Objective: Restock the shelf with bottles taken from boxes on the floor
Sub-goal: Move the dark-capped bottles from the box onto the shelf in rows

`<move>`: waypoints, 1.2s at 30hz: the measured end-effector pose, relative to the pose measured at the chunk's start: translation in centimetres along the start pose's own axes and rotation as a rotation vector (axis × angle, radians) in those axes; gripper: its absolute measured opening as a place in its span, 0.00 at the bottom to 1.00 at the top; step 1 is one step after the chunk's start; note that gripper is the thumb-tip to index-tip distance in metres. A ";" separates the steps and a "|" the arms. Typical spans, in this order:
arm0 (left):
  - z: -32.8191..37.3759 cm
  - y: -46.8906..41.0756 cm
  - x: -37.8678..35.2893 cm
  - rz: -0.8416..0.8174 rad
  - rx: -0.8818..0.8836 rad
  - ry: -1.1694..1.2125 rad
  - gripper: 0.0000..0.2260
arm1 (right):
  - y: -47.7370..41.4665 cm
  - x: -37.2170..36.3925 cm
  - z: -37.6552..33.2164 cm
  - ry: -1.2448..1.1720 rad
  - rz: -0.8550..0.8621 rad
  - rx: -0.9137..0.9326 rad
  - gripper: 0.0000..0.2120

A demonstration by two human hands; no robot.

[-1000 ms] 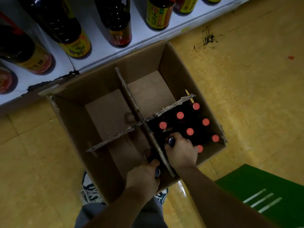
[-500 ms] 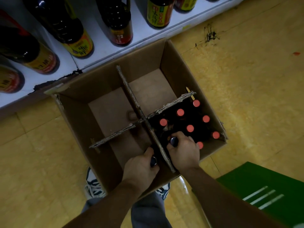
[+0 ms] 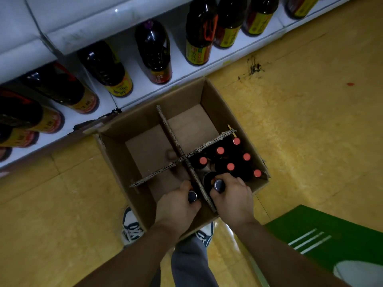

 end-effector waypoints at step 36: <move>25.8 23.8 45.6 0.529 -0.071 0.247 0.09 | 14.2 47.6 -24.5 -0.341 0.253 0.261 0.05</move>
Point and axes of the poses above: each hand's wrist, its own y-axis away from the middle knuckle, its own x-axis out of the back of the hand, z = x × y, the point moved 9 cm from there along -y, towards the middle knuckle, and after that the axes turned 7 degrees about z, right-handed, at the moved point
